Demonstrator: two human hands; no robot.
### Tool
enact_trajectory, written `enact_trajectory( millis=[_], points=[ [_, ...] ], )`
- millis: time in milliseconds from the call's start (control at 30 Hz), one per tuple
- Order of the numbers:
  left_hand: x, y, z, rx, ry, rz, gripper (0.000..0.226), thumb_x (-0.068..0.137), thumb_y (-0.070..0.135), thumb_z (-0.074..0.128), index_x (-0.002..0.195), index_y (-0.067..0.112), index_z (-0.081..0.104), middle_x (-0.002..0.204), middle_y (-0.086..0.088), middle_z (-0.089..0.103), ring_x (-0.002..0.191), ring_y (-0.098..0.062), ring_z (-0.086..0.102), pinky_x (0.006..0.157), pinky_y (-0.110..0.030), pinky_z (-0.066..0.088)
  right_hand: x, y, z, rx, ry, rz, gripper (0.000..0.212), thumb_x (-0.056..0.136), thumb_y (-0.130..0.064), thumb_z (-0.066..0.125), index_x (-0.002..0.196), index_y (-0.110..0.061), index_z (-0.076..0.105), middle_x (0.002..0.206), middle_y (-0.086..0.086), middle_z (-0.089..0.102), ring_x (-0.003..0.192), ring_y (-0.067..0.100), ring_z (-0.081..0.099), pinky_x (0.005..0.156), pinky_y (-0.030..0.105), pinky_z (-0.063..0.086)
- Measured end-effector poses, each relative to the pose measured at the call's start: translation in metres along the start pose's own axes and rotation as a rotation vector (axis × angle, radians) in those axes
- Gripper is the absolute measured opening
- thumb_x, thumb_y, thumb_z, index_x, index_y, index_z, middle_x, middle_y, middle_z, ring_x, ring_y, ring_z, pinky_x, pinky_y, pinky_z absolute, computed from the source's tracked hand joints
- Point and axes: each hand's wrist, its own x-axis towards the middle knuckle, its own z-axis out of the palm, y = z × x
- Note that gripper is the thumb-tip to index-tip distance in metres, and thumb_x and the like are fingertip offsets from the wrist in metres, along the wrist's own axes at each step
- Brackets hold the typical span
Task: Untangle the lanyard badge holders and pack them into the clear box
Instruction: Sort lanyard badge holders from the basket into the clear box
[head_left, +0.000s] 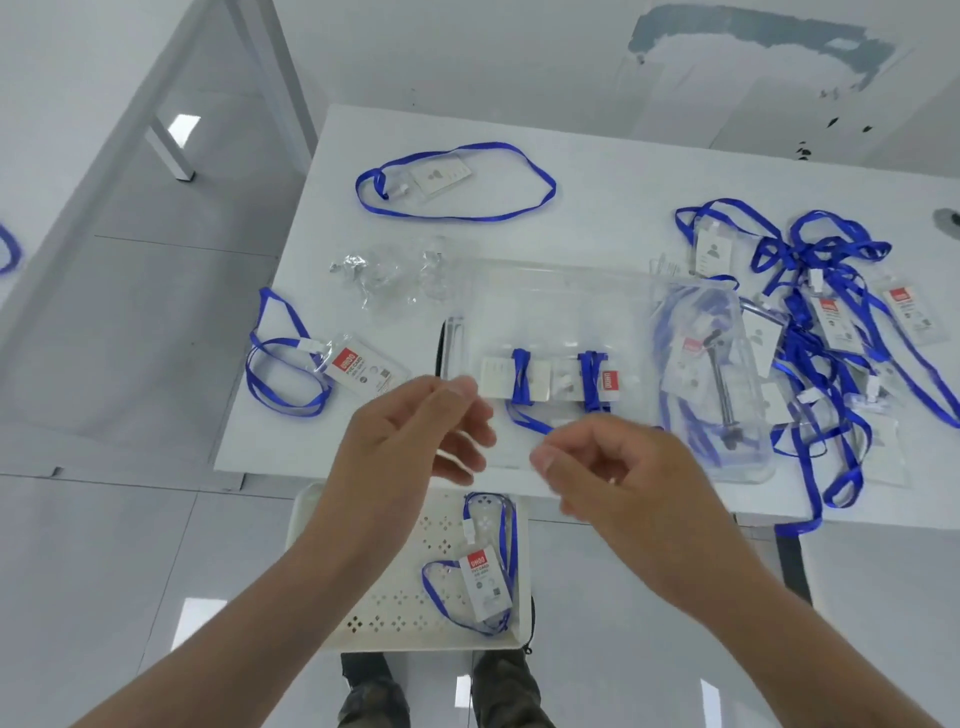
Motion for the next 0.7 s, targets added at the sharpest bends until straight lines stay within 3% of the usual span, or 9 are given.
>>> enact_trajectory(
  millis=[100, 267, 400, 533, 633, 700],
  points=[
    [-0.012, -0.029, -0.024, 0.087, -0.08, -0.097, 0.03, 0.096, 0.021, 0.052, 0.079, 0.001, 0.067, 0.072, -0.011, 0.07, 0.062, -0.022, 0.062, 0.062, -0.033, 0.052, -0.015, 0.022, 0.028, -0.063, -0.134, 0.107, 0.008, 0.086, -0.037, 0.065, 0.08, -0.033, 0.068, 0.074, -0.017, 0.07, 0.067, 0.003, 0.066, 0.066, 0.018, 0.053],
    [-0.016, -0.109, -0.052, 0.217, -0.087, -0.33, 0.024, 0.097, 0.021, 0.053, 0.086, 0.01, 0.071, 0.08, -0.004, 0.074, 0.072, -0.018, 0.067, 0.073, -0.034, 0.055, -0.008, 0.083, 0.093, -0.175, -0.192, 0.265, 0.01, 0.09, -0.037, 0.06, 0.097, -0.037, 0.067, 0.086, -0.022, 0.068, 0.081, -0.004, 0.064, 0.068, 0.008, 0.044],
    [-0.008, -0.172, -0.056, 0.261, -0.13, -0.492, 0.02, 0.098, 0.025, 0.051, 0.098, 0.016, 0.068, 0.095, -0.001, 0.073, 0.089, -0.017, 0.066, 0.08, -0.03, 0.052, 0.005, 0.137, 0.146, -0.198, -0.174, 0.365, 0.025, 0.094, -0.033, 0.052, 0.115, -0.031, 0.064, 0.105, -0.019, 0.065, 0.095, -0.001, 0.061, 0.08, 0.012, 0.049],
    [0.012, -0.222, -0.046, 0.117, -0.029, -0.727, 0.017, 0.096, 0.02, 0.054, 0.107, 0.011, 0.064, 0.101, -0.005, 0.068, 0.084, -0.018, 0.057, 0.071, -0.026, 0.047, 0.02, 0.18, 0.177, -0.164, -0.151, 0.495, 0.032, 0.095, -0.022, 0.05, 0.126, -0.024, 0.06, 0.122, -0.005, 0.063, 0.108, 0.013, 0.06, 0.094, 0.027, 0.05],
    [0.026, -0.25, -0.038, 0.146, -0.009, -0.823, 0.012, 0.098, 0.023, 0.051, 0.096, 0.013, 0.057, 0.096, -0.004, 0.059, 0.083, -0.018, 0.053, 0.067, -0.026, 0.043, 0.032, 0.203, 0.197, -0.252, -0.139, 0.542, 0.036, 0.1, -0.022, 0.047, 0.136, -0.018, 0.049, 0.142, 0.003, 0.049, 0.125, 0.02, 0.05, 0.104, 0.023, 0.041],
    [0.032, -0.271, -0.032, 0.174, -0.016, -0.864, 0.018, 0.099, 0.026, 0.05, 0.085, 0.015, 0.054, 0.087, -0.001, 0.055, 0.073, -0.015, 0.05, 0.067, -0.028, 0.041, 0.038, 0.217, 0.212, -0.226, -0.068, 0.565, 0.038, 0.1, -0.024, 0.047, 0.138, -0.02, 0.045, 0.139, 0.0, 0.049, 0.129, 0.02, 0.048, 0.104, 0.027, 0.04]
  ],
)
